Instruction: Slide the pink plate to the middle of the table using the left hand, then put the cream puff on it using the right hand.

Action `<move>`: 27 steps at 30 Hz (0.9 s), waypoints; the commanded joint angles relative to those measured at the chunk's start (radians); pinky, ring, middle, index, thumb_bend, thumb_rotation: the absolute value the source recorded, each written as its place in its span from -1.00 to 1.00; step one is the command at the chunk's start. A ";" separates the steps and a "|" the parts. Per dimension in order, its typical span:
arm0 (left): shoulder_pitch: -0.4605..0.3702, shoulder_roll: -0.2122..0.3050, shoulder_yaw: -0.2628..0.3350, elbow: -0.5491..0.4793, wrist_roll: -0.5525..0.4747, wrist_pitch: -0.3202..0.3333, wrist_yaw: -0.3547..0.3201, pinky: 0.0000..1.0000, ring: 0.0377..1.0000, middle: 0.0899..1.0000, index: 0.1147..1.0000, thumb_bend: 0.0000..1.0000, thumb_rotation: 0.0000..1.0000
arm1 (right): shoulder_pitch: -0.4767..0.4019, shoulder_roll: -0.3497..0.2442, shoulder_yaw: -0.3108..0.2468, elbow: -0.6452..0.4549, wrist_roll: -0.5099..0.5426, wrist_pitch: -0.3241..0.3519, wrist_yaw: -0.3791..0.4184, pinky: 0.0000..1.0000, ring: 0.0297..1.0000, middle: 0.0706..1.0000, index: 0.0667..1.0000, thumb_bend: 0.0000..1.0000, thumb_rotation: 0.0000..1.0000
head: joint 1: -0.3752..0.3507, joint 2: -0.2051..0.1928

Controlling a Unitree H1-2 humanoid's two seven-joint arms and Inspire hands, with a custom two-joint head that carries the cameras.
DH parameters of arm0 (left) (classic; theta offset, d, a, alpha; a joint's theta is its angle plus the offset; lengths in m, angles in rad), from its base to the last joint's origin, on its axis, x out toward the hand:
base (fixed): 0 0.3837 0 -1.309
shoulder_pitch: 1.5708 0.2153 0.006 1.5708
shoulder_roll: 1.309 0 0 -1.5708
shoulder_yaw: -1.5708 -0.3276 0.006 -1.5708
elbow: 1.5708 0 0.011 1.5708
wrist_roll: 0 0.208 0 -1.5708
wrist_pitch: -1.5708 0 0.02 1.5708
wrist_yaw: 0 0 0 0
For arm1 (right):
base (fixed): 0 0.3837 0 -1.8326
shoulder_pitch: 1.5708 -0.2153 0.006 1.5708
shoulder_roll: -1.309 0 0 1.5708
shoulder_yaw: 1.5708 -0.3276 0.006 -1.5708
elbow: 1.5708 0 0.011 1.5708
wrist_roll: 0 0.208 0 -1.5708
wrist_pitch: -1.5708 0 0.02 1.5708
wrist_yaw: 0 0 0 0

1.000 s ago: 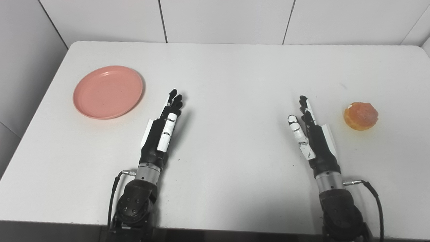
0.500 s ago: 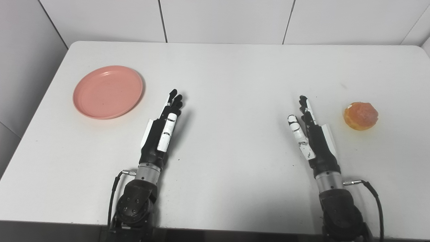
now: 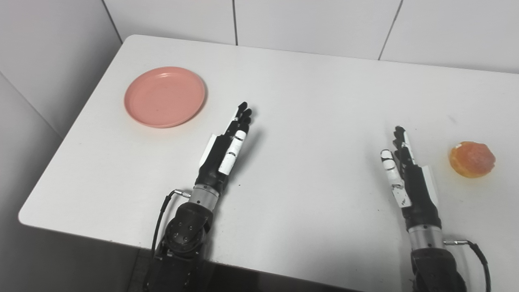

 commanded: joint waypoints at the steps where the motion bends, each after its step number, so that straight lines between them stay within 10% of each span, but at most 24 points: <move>1: 0.063 -0.035 -0.028 0.119 0.018 -0.033 0.019 0.95 0.94 0.96 0.96 -0.18 1.00 | 0.015 -0.008 -0.009 0.023 0.020 -0.029 0.007 0.95 0.97 0.98 0.97 -0.64 1.00 | 0.000 -0.001; 9: 0.047 -0.067 -0.043 0.180 0.061 -0.055 0.048 0.94 0.94 0.96 0.97 -0.16 1.00 | 0.011 -0.035 -0.018 0.068 0.048 -0.092 0.016 0.99 0.98 1.00 0.99 -0.80 1.00 | 0.095 -0.060; 27: 0.032 -0.083 -0.036 0.215 0.071 -0.077 0.061 0.95 0.95 0.96 0.97 -0.18 1.00 | -0.003 -0.037 -0.019 0.081 0.070 -0.095 0.022 1.00 1.00 1.00 0.99 -0.90 1.00 | 0.108 -0.064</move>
